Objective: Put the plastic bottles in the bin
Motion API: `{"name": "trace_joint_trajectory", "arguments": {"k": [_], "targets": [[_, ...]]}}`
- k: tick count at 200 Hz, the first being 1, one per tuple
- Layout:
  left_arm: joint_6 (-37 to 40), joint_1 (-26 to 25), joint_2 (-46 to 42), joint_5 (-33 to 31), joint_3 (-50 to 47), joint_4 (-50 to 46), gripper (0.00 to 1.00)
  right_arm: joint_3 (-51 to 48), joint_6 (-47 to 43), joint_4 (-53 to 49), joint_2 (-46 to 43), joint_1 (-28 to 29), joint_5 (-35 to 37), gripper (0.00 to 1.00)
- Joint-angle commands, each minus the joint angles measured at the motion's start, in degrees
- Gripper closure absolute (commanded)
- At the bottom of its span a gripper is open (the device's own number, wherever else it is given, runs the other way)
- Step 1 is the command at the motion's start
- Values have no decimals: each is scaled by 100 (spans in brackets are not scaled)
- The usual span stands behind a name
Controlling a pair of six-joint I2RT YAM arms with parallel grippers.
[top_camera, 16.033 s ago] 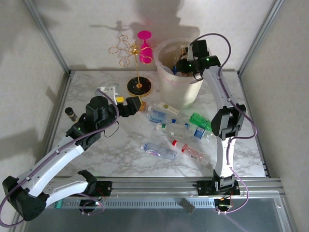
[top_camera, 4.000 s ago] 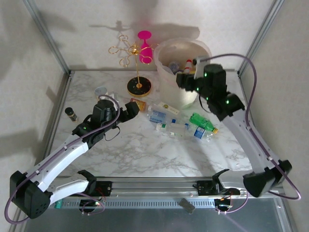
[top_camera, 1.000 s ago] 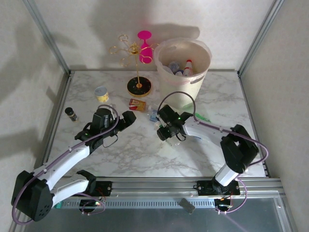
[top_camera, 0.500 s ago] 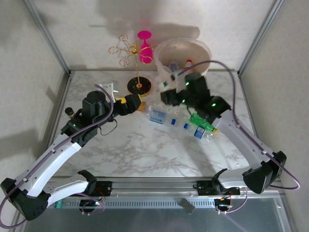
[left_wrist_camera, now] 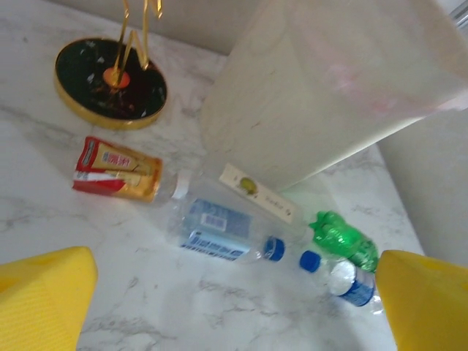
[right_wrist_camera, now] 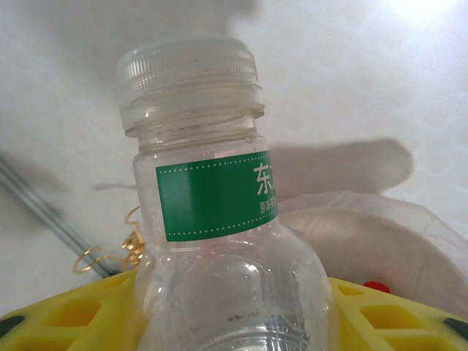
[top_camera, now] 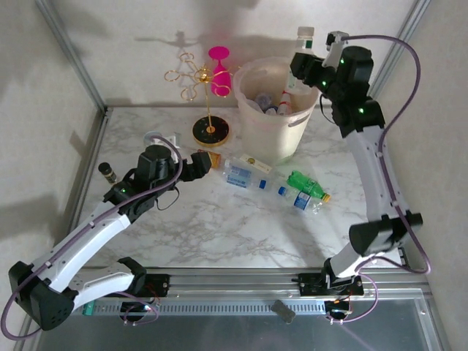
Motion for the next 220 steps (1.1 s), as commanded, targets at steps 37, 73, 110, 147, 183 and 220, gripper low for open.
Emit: {"name": "trace_joint_trajectory", "arguments": {"k": [37,73,110,147,183,220], "targets": [[182,-29,94,-160,-170,272,3,1845,142,-777,1786,-24,167,59],[205,-29,68,-162,-204,284,3,2205,-514,-1376,2272,136,1221,59],[196,-29,107,-114,-205,301,3,2083,-1358,-1577,2408,324,2480,58],[177,-2,140,-67,-194,302,3,1756,-1809,-1570,2519,492,2937,56],[128,50,121,-112,-196,302,3,1708,-1827,-1672,2787,520,2901,53],[100,77,103,-103,-209,314,3,1753,-1799,-1728,2891,530,2800,42]]}}
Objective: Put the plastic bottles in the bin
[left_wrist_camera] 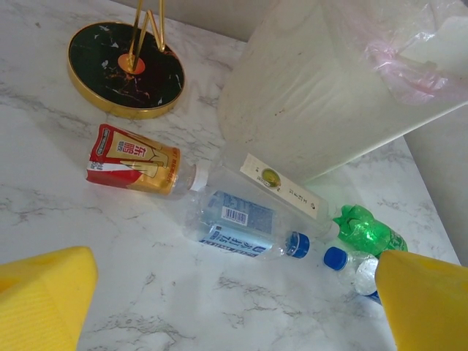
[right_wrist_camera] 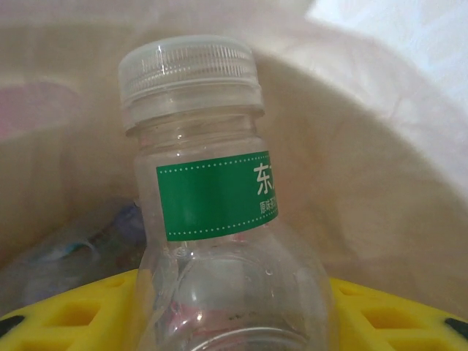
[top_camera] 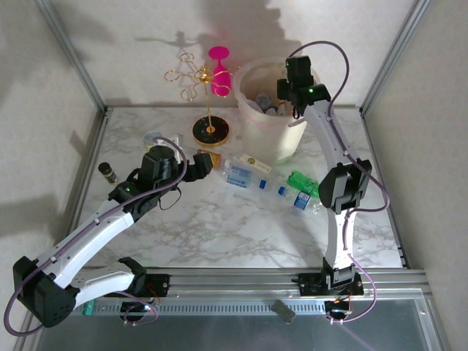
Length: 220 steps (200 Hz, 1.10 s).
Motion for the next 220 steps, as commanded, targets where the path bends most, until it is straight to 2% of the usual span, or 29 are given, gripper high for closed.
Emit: {"name": "trace_joint_trajectory", "arguments": {"k": [1,35,61,118,139,167,220], "targets": [[-1,46,-24,-68,-91,127,3,-10,-76,-47,41,42,63,41],[-10,82,-5,-51,-80,129,3,29,-59,-25,-139,37,21,25],[-11,107,-31,-35,-80,134,3,54,-19,-11,-394,41,-85,21],[-212,57,-224,192,54,71,2,-114,123,17,-1320,94,-568,21],[-372,-97,-354,209,161,12,3,-643,231,161,-1904,136,-785,22],[-727,-335,-450,301,-27,137,4,-1944,535,591,-2982,176,-1193,25],[-1746,-483,-425,586,-1073,821,4,-4278,827,1117,-4993,395,-1621,31]]}}
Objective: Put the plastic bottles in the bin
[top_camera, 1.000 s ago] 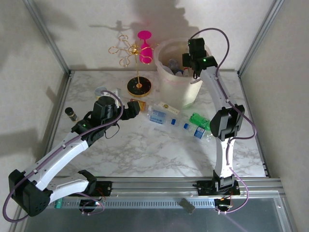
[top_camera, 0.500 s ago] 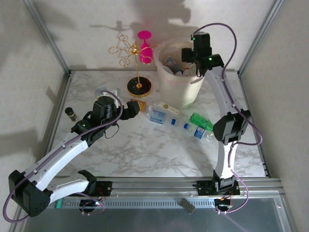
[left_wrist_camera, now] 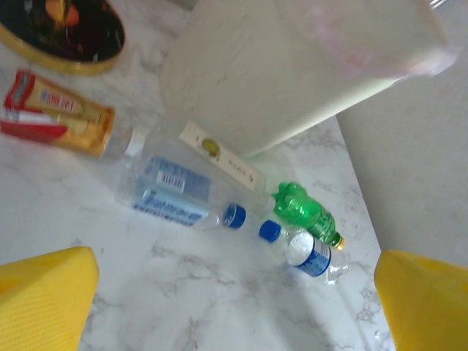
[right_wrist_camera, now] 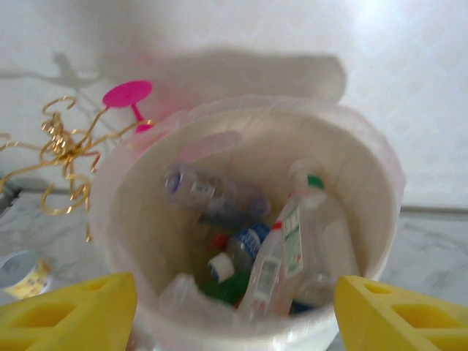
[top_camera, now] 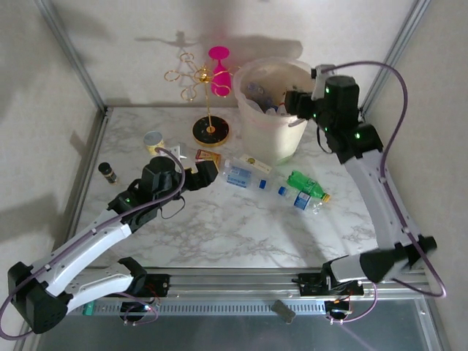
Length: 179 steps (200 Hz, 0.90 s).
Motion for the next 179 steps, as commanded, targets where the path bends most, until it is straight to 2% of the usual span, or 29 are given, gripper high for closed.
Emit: {"name": "trace_joint_trajectory", "arguments": {"k": [1,16,31,61,80,114,149,179], "targets": [[-725,-17,13,210,-479,407,4,-714,236,301,-625,116,-305,31],[-1051,27,68,96,-670,459,3,-1212,179,296,-1036,268,-499,32],[-1384,192,153,146,-862,517,2,-1603,80,153,-1269,603,-395,33],[-2003,1014,313,843,-1575,1009,2,-2233,-137,-118,-1306,1464,142,34],[-2045,1474,338,986,-1899,1059,2,-2493,-224,-153,-1094,2096,536,34],[-1880,2040,88,1034,-2174,889,2,-2630,-407,82,-239,2664,728,33],[-1533,2155,-343,1127,-2028,473,2,-2427,-686,528,928,2685,605,30],[-1206,2159,-812,934,-1760,-14,2,-1931,-906,658,2064,2582,574,27]]}}
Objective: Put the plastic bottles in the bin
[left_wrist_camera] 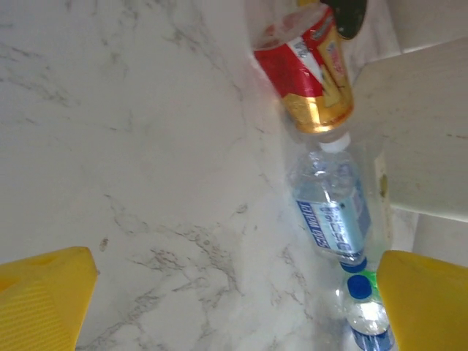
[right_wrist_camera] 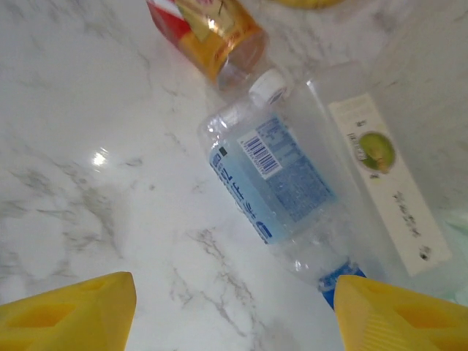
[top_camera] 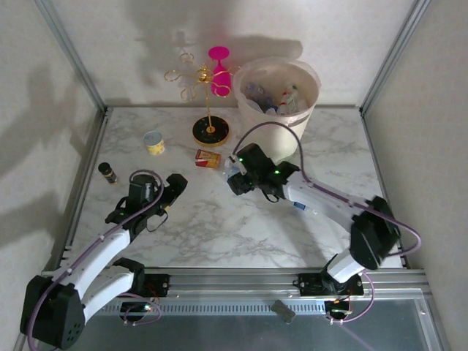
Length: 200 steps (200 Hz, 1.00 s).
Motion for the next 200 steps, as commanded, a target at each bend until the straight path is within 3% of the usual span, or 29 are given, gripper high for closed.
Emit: {"name": "trace_joint_trajectory", "arguments": {"k": [1,74,200], "targets": [[394,28,-346,-46,340,-473,2,480,-285,296,691,-86,58,27],[813,-140,-326,-85,693,-627,2,1249,-305,389,2044,-456,-110,24],[863,-176,-158,-17,690,-487,2,897,-460,160,2103,-455,-665,29]]}}
